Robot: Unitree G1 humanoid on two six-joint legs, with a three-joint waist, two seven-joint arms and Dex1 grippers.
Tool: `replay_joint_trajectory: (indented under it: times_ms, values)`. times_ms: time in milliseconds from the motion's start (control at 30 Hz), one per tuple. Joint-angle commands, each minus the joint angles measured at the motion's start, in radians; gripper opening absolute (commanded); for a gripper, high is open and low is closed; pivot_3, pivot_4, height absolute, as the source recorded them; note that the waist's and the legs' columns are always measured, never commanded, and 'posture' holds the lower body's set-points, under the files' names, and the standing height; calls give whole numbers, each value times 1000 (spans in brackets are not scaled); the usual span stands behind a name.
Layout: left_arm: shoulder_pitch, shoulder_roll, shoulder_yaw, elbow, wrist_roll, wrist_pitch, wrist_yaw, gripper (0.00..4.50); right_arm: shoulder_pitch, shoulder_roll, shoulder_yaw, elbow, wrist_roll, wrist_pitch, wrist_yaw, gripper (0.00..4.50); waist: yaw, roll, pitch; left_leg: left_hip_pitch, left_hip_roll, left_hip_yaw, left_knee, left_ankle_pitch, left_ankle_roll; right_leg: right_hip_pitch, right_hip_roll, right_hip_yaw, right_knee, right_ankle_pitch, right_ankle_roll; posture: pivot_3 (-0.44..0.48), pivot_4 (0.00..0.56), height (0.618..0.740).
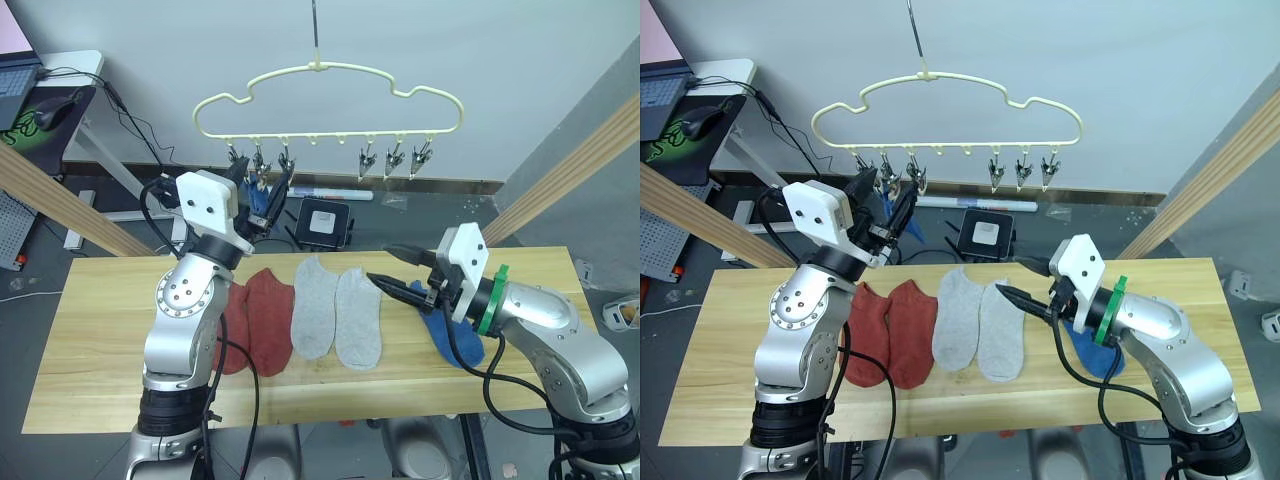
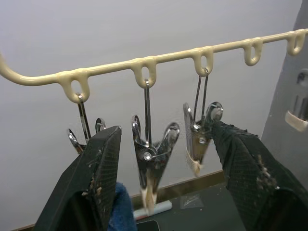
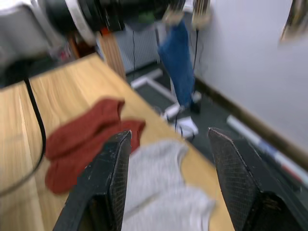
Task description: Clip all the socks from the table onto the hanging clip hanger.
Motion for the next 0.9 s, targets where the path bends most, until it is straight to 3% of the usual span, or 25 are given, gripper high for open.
replay_joint_trajectory:
  times_ms: [33, 600, 900]
  values:
    - [-7, -5, 6, -15, 9, -38, -1, 3166, -33, 13, -34, -56, 50, -11, -21, 2617, 0, 0, 0, 0, 0, 0, 0, 0, 0, 0, 0, 0, 0, 0, 0, -171, 375, 740]
    - [-49, -19, 23, 42, 14, -68, 23, 3166, -92, -23, -26, -80, 105, 51, -72, 2617, -4, 0, 0, 0, 0, 0, 8, 0, 0, 0, 0, 0, 7, 0, 0, -177, 364, 740]
    - [-3, -9, 14, 21, 23, -69, 12, 3166, -68, -25, -17, -76, 85, 28, -72, 2617, -10, 0, 0, 0, 0, 0, 9, 0, 0, 0, 1, 0, 9, 0, 0, -178, 356, 740]
